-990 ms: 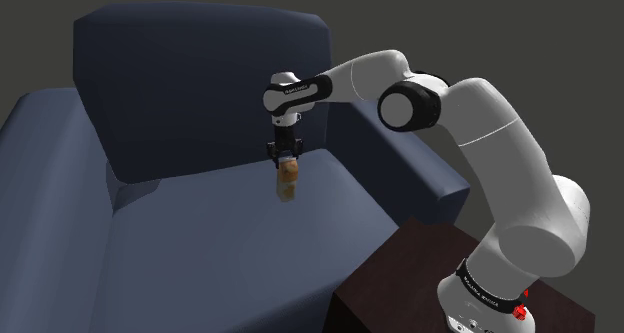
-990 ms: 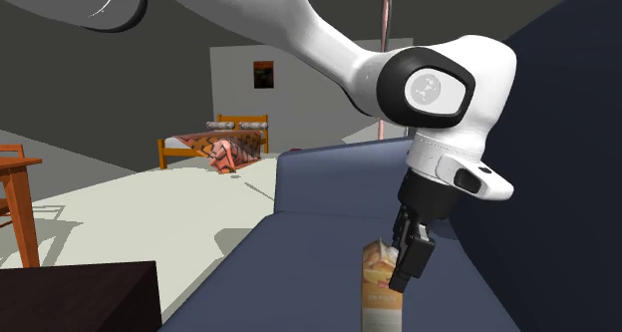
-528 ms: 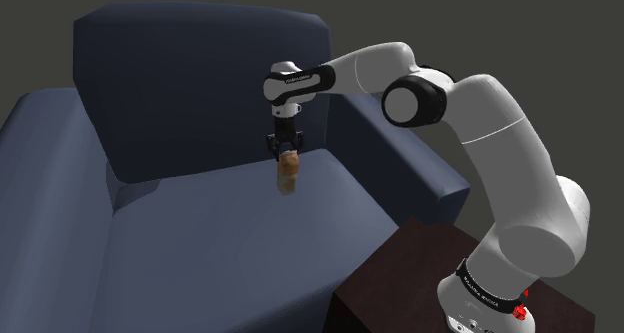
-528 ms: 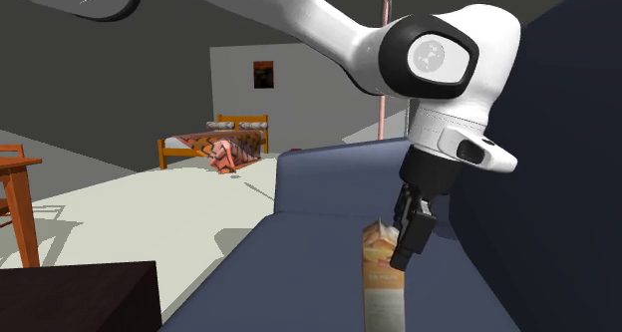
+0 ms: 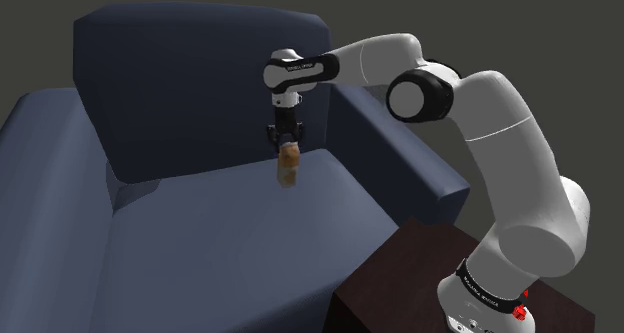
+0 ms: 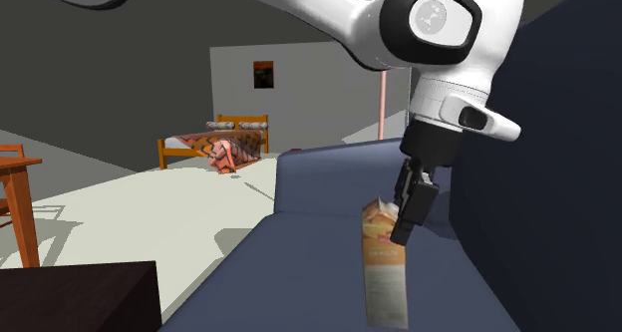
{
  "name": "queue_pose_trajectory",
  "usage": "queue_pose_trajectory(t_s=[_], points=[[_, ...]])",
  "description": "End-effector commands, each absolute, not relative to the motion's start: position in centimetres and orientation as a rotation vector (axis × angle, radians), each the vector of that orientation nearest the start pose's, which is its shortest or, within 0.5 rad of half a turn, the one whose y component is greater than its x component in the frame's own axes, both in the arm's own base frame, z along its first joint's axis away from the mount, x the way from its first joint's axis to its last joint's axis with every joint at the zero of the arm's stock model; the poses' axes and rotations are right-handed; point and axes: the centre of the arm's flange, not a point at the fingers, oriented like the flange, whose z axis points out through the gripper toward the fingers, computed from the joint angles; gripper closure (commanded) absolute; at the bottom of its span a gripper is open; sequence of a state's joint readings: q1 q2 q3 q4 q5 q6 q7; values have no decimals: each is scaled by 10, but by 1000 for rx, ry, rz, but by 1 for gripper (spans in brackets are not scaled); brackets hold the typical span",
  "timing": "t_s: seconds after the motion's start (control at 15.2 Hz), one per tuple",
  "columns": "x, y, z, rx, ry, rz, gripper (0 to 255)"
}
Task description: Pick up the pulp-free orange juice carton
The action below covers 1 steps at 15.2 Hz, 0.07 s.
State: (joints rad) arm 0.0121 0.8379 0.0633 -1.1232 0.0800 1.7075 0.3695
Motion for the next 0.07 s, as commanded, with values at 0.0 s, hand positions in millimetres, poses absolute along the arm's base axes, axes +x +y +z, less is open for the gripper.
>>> queue_pose_trajectory(t_s=[0.0], points=[[734, 50, 293, -3003, 500, 419, 255]])
